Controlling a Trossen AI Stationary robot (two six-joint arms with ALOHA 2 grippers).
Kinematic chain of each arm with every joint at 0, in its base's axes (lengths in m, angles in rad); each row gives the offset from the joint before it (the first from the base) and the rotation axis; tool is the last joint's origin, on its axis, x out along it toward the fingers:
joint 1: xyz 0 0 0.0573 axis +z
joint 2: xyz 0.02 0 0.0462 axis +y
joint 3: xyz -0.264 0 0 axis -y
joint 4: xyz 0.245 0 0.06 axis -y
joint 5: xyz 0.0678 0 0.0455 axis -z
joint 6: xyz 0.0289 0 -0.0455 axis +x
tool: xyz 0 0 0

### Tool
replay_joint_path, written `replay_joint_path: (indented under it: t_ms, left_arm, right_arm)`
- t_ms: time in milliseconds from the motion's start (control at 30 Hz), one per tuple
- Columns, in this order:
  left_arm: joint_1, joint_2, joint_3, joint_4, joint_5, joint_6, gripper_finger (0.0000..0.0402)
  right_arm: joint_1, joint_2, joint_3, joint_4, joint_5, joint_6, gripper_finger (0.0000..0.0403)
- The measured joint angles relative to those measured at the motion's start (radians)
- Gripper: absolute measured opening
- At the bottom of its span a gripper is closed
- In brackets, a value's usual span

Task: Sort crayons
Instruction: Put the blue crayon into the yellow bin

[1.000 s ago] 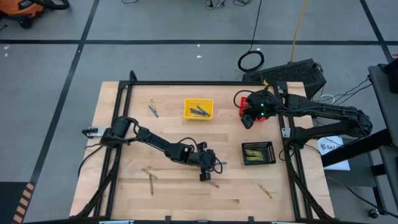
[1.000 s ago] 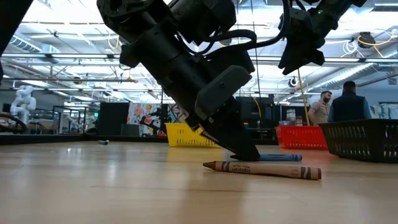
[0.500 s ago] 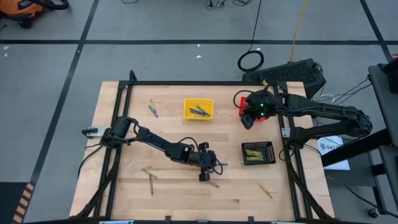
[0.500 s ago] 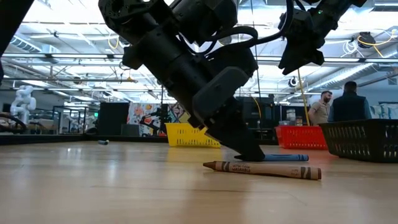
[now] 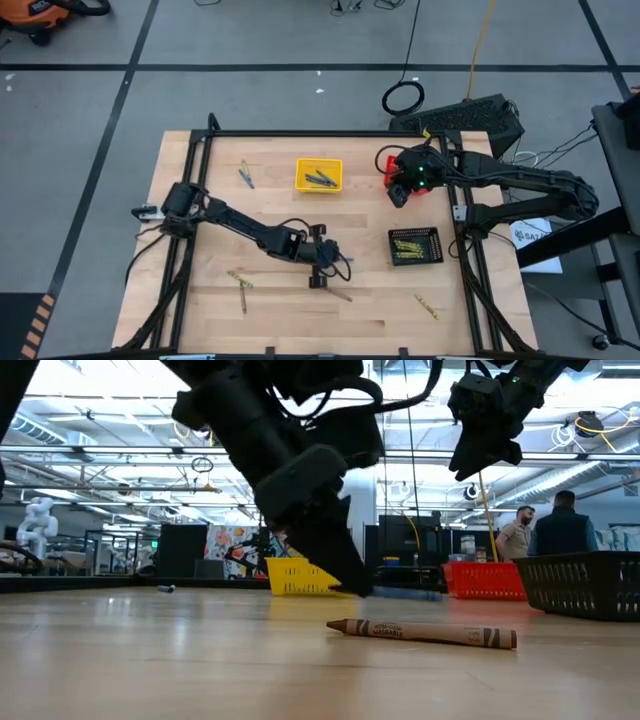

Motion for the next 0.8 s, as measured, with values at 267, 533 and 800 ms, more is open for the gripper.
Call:
replay_joint_path:
  t_ms: [267,533,800]
  left_arm:
    - [0.014,-0.089,0.003,-0.12,-0.075,0.077,0.0005]
    - [0.096,-0.159,0.003,-0.276,-0.077,0.103,0.0005]
    - [0.189,-0.178,0.003,-0.353,-0.045,0.133,0.0005]
  right_arm:
    - [0.0,0.0,0.0,-0.003,0.0,0.0,0.0125]
    - [0.0,0.0,0.0,-0.022,0.0,0.0,0.0125]
    - [0.0,0.0,0.0,-0.026,0.0,0.0,0.0125]
